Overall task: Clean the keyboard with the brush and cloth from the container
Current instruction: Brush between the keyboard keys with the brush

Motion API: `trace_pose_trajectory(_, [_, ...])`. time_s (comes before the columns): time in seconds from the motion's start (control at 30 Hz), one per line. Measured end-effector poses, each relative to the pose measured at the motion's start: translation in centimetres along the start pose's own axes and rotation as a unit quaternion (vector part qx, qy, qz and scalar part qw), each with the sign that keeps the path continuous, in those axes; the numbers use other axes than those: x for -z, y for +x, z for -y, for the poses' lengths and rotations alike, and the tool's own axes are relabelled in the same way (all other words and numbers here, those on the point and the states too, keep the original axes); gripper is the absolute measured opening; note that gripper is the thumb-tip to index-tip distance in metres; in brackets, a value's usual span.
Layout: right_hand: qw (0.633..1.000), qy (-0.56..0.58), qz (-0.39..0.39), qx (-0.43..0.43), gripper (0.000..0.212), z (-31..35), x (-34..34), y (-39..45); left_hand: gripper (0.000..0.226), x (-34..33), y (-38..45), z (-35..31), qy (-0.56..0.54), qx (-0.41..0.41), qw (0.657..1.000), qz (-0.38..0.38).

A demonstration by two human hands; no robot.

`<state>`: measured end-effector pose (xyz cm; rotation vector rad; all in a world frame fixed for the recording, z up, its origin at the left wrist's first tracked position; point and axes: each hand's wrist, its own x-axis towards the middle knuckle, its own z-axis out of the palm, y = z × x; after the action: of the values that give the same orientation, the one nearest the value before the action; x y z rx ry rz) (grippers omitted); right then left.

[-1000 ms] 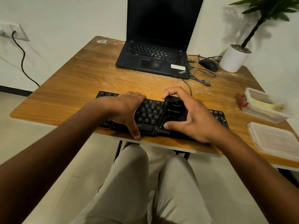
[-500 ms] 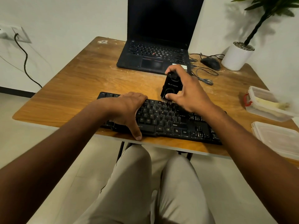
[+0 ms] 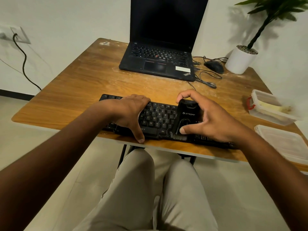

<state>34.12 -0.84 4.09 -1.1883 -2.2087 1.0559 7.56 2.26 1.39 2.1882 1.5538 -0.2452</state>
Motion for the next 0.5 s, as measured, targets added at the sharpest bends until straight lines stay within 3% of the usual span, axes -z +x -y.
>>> trace_pose_trajectory(0.13, [1.000,0.012,0.015,-0.016,0.068,-0.3,0.5,2.3,0.143,-0.1,0.1,0.0,-0.004,0.000,1.000,-0.001])
trace_pose_trajectory(0.5, [0.982,-0.114,-0.150,0.030,0.070,-3.1,0.1,6.9,0.143,-0.1,0.0,0.1,0.000,-0.006,1.000,-0.002])
